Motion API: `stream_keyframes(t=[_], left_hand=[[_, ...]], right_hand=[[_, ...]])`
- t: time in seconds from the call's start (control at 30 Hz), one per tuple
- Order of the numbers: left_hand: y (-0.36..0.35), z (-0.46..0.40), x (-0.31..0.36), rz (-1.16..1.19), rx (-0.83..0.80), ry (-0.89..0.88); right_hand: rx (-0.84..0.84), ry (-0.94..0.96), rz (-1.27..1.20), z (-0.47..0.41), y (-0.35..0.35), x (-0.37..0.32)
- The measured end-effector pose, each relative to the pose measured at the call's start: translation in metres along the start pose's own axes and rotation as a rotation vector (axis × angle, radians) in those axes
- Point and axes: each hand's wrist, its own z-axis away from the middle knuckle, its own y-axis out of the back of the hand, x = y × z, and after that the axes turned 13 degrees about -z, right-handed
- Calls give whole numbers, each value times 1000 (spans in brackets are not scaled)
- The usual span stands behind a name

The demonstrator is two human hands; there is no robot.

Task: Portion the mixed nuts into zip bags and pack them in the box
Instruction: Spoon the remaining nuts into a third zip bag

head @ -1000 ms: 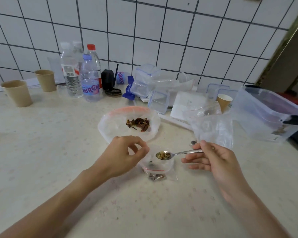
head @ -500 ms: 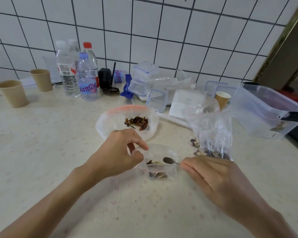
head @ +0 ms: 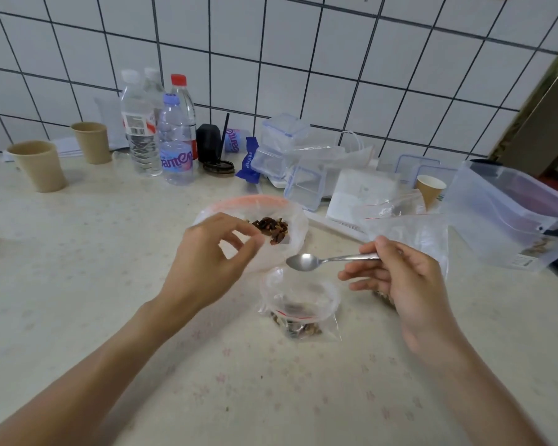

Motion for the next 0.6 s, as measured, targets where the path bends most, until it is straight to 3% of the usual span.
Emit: stream_keyframes(t=[0.17, 0.43, 0.6], left_hand=[[1, -5, -25, -202, 186, 111], [-8, -7, -45, -1, -46, 400], [-13, -4, -45, 7, -75, 378]], right_hand=[[-9, -37, -46, -23, -27, 9], [-80, -82, 139, -61, -61, 24], [-156, -133, 159, -71, -64, 37]])
